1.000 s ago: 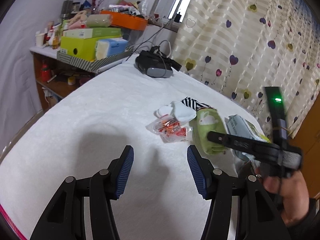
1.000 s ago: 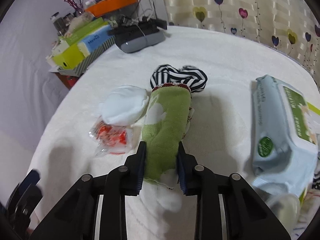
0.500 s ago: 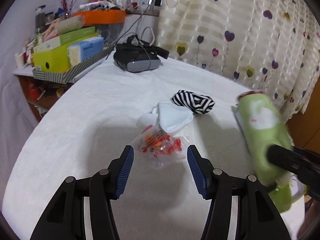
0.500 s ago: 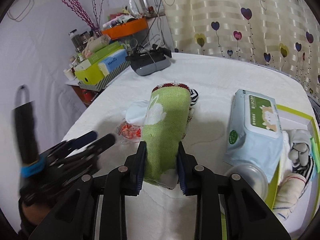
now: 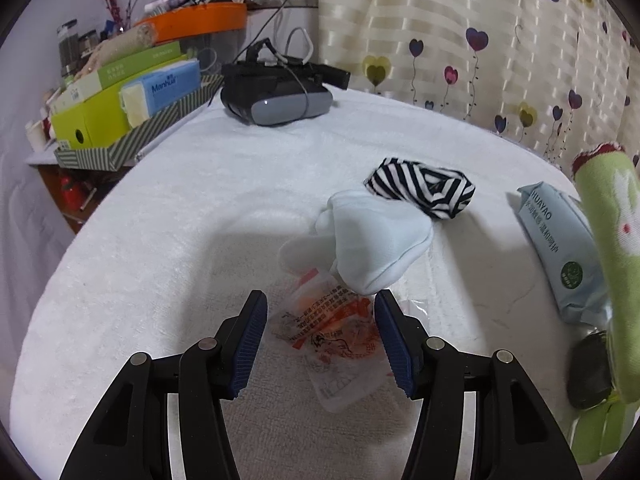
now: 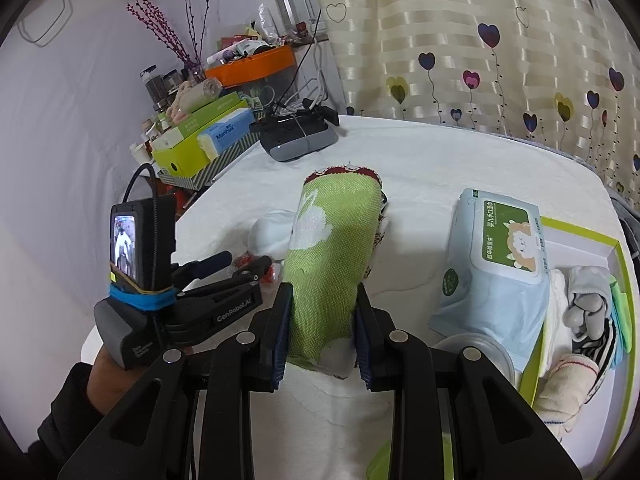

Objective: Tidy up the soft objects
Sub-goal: 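Lift the green towel with the right tool while the left tool grasps the clear bag of orange items, then carry the green towel and clear bag with both tools over the yellow-green box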

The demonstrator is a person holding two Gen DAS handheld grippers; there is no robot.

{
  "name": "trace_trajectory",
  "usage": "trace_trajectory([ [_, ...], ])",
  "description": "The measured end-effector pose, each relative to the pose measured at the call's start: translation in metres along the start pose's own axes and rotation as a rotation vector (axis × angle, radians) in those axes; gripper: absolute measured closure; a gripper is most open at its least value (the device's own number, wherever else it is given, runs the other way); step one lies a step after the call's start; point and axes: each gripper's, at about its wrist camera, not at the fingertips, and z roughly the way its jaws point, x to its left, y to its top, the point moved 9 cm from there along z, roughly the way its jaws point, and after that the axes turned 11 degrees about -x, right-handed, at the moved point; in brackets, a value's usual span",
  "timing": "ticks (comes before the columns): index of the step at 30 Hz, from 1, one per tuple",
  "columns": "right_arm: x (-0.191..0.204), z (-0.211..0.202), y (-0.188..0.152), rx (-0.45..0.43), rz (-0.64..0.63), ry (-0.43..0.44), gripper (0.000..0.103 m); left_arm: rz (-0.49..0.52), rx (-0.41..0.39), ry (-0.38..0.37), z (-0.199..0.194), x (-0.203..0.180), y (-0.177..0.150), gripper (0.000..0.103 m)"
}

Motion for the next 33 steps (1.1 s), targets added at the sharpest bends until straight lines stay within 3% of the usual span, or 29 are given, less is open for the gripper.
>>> trace_trajectory([
  [5, 0.000, 0.000, -0.002, 0.003, -0.006, -0.001, 0.074, 0.026, 0.012, -0.004, -0.003, -0.003, -0.004, 0.067],
  [8, 0.000, -0.002, -0.002, -0.003, -0.006, 0.001, 0.074, 0.028, 0.013, 0.001, -0.011, -0.005, -0.007, 0.070],
  [23, 0.000, -0.043, -0.014, -0.057, -0.002, 0.026, 0.074, -0.057, -0.132, -0.024, -0.114, -0.019, -0.004, 0.071],
  [33, -0.006, -0.086, -0.023, -0.111, -0.012, 0.014, 0.074, -0.086, -0.187, -0.104, -0.158, -0.050, -0.008, 0.071],
])
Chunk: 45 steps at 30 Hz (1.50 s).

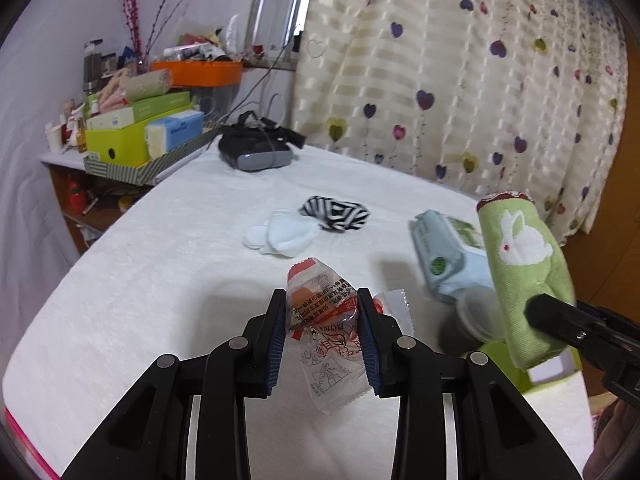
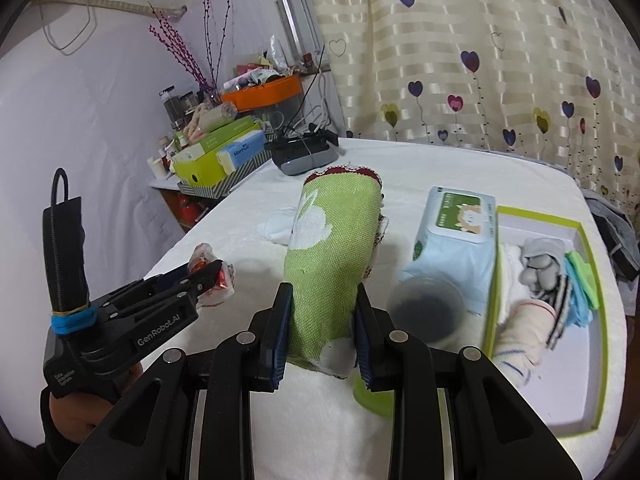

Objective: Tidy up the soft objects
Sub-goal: 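Carry the green towel and clear bag with both tools over the yellow-green box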

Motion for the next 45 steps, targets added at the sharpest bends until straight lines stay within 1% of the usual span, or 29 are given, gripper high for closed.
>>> trace_trajectory([
  [10, -0.014, -0.039, 0.002, -0.057, -0.005, -0.061, 0.074, 0.012, -0.043, -0.103, -0.031, -0.042, 0.006, 0.071],
  [21, -0.023, -0.062, 0.001, -0.092, -0.008, -0.084, 0.074, 0.040, -0.063, -0.163, -0.051, -0.073, 0.007, 0.071],
  [36, -0.058, -0.087, -0.006, -0.108, 0.036, -0.122, 0.074, 0.075, -0.044, -0.224, -0.049, -0.121, -0.003, 0.071],
  [45, -0.079, -0.090, -0.009, -0.108, 0.064, -0.139, 0.074, 0.095, -0.026, -0.242, -0.043, -0.141, -0.006, 0.071],
])
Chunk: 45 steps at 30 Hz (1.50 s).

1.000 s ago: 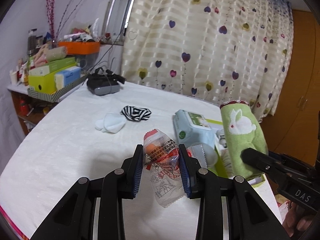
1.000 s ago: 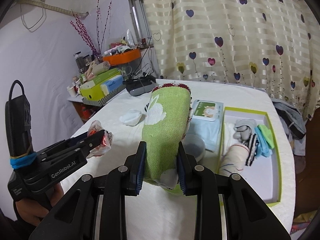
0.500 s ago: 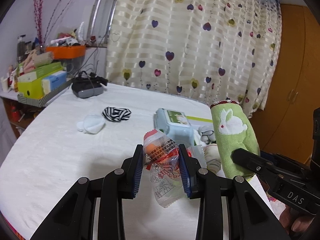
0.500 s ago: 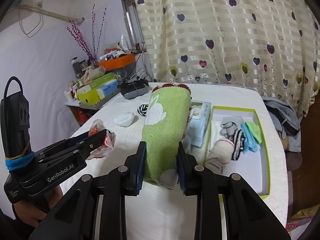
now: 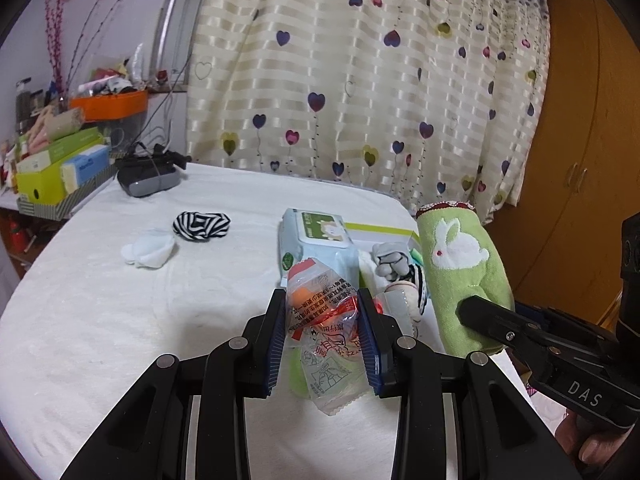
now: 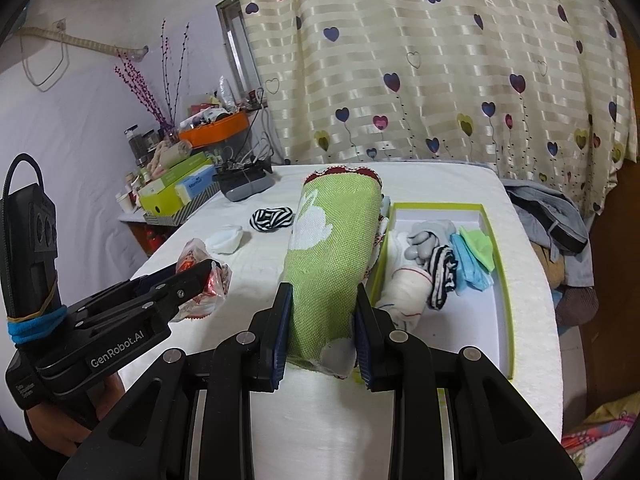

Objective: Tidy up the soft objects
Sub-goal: 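Carry the green towel and clear bag with both tools over the yellow-green box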

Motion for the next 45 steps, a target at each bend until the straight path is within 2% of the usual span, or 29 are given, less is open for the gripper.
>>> trace_trajectory([
  [18, -0.041, -0.007, -0.001, -0.001, 0.042, -0.058, 0.074, 0.009, 0.018, -0.052, 0.017, -0.027, -0.003, 0.071],
  [30, -0.095, -0.007, -0.008, 0.013, 0.108, -0.144, 0.074, 0.031, 0.050, -0.114, 0.035, -0.057, -0.010, 0.071],
  [45, -0.135, 0.032, -0.049, 0.159, 0.100, -0.190, 0.074, 0.061, 0.088, -0.143, 0.049, -0.078, -0.021, 0.071],
])
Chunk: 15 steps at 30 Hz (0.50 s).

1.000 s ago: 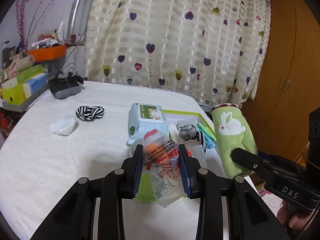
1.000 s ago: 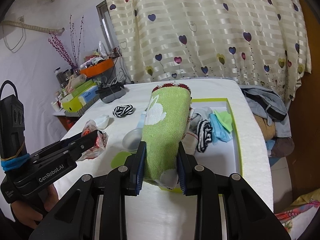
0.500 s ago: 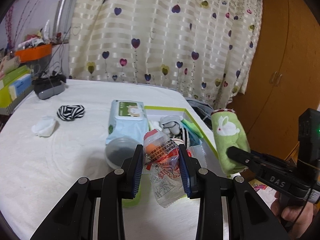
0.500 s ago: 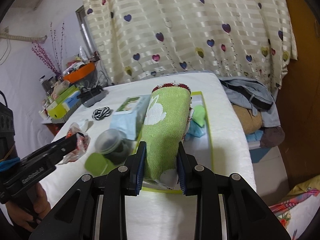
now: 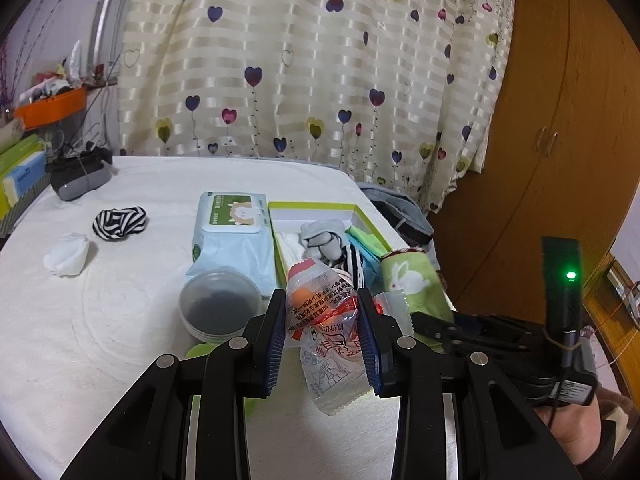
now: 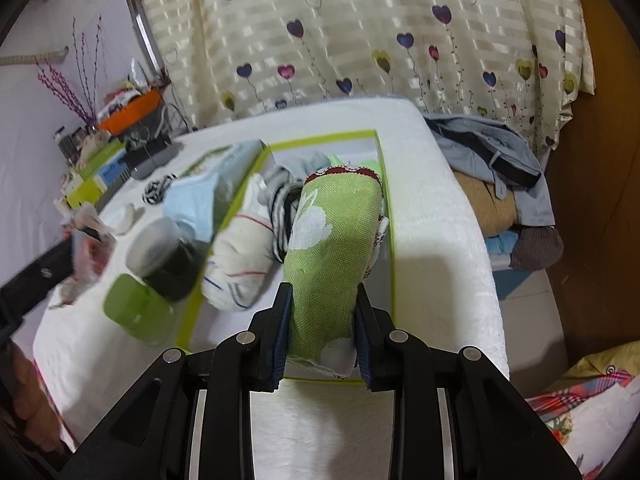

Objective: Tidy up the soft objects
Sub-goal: 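Carry the green towel and clear bag with both tools over the yellow-green box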

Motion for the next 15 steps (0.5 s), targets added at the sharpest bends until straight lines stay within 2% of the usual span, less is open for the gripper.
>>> trace_trajectory([
  [6, -0.006, 0.020, -0.005, 0.040, -0.030, -0.020, 0.074, 0.005, 0.016, 0.000, 0.006, -0.002, -0.004, 0.071],
  [15, -0.011, 0.050, 0.010, 0.046, -0.074, -0.039, 0.073, 0.011, 0.035, 0.004, 0.016, -0.002, -0.007, 0.071],
])
